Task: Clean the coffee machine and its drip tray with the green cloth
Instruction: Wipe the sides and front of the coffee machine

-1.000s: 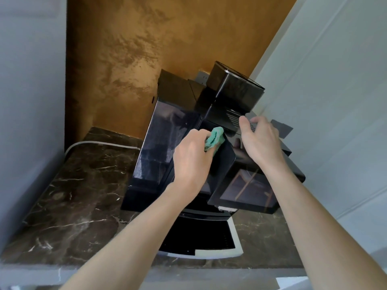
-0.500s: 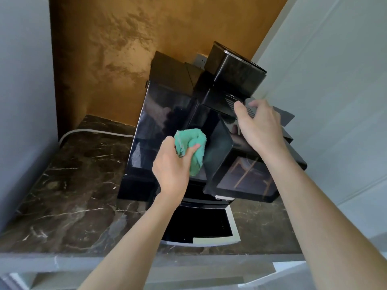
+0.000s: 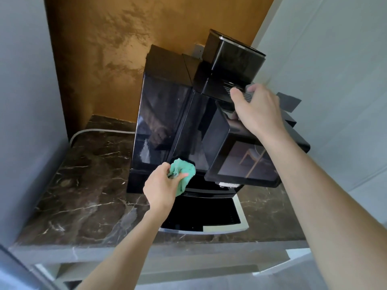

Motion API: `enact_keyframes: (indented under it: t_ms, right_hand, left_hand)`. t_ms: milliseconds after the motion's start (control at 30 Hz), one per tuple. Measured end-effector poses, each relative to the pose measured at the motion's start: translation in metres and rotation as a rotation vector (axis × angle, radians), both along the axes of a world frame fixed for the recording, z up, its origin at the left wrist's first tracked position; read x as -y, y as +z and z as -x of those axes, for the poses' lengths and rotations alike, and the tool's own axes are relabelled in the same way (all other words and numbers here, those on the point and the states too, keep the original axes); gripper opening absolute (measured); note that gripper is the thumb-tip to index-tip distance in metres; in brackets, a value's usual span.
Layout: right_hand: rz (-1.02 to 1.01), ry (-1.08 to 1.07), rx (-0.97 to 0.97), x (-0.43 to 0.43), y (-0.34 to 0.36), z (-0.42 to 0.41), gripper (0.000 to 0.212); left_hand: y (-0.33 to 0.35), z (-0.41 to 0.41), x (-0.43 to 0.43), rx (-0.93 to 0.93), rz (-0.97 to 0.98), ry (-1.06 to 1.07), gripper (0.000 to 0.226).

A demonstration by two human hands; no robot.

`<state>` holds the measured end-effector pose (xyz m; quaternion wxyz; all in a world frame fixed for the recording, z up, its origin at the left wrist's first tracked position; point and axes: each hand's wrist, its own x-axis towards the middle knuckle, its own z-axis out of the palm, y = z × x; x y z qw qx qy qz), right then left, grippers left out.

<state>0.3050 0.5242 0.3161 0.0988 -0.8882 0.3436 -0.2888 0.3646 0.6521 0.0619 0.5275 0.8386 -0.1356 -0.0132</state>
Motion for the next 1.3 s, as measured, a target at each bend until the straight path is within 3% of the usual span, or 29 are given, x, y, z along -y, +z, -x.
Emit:
enact_keyframes:
  t_ms: [233, 367, 600, 700, 1033, 1133, 1300]
  right_hand:
    - [0.005, 0.021, 0.012, -0.003, 0.001, 0.002, 0.061]
    - [0.033, 0.031, 0.024, -0.007, 0.003, 0.004, 0.059]
    - [0.067, 0.043, 0.031, -0.005, 0.001, 0.003, 0.060]
    - [0.060, 0.051, 0.037, -0.004, 0.001, 0.004, 0.059]
    - [0.033, 0.048, 0.047, -0.004, 0.000, 0.004, 0.057]
    - [0.026, 0.048, 0.042, -0.004, 0.001, 0.005, 0.057]
    - [0.022, 0.047, 0.036, -0.003, 0.001, 0.005, 0.057]
  left_hand:
    - [0.138, -0.039, -0.006, 0.440, 0.163, 0.016, 0.048]
    - [0.188, -0.054, -0.005, 0.658, 0.103, 0.029, 0.052]
    - [0.132, -0.045, 0.004, 0.406, 0.223, 0.065, 0.059]
    - [0.081, -0.031, 0.006, 0.320, 0.128, 0.018, 0.069]
    - [-0.036, -0.016, -0.012, -0.076, -0.102, -0.001, 0.058]
    - [-0.034, -0.021, -0.017, -0.045, -0.166, -0.060, 0.059]
    - [0.010, -0.035, -0.029, 0.230, -0.193, -0.202, 0.059]
